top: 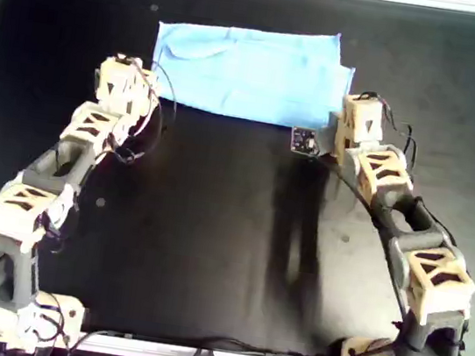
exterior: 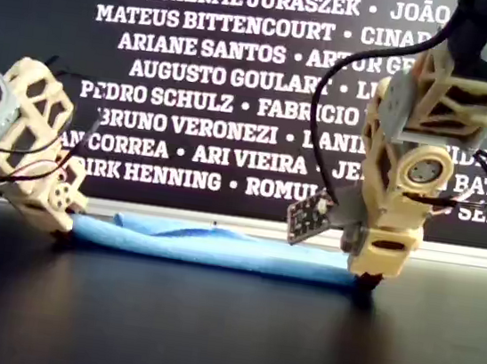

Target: Fold a cloth

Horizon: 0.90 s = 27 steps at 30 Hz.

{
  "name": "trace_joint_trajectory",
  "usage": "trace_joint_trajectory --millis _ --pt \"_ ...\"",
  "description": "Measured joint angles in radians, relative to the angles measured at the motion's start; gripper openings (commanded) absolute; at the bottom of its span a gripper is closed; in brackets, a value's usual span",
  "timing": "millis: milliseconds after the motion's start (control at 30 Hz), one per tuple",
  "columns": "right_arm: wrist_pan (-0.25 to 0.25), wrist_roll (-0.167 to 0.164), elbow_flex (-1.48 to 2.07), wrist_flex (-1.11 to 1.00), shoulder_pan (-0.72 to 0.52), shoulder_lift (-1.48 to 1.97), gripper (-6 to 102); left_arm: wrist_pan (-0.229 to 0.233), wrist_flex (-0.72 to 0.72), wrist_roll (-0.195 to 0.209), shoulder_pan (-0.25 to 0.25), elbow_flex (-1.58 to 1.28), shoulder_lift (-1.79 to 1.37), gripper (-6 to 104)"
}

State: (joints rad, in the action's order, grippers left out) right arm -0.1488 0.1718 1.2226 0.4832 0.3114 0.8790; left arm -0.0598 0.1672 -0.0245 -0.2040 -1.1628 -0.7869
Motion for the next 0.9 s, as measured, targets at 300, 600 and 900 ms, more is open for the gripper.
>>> trace_joint_trajectory --millis 300,600,900 --pt "0.0 0.0 0.0 0.0 0.0 0.0 -1 0.0 0.0 0.008 0.0 0.0 0.0 -1" --pt "0.0 0.0 0.0 0.0 0.011 0.0 -1 0.0 -0.002 0.011 0.0 -0.002 -0.003 -1" --pt "0.0 0.0 0.037 0.0 0.011 0.052 -1 -0.002 0.017 0.008 -0.002 -0.215 -0.186 -1"
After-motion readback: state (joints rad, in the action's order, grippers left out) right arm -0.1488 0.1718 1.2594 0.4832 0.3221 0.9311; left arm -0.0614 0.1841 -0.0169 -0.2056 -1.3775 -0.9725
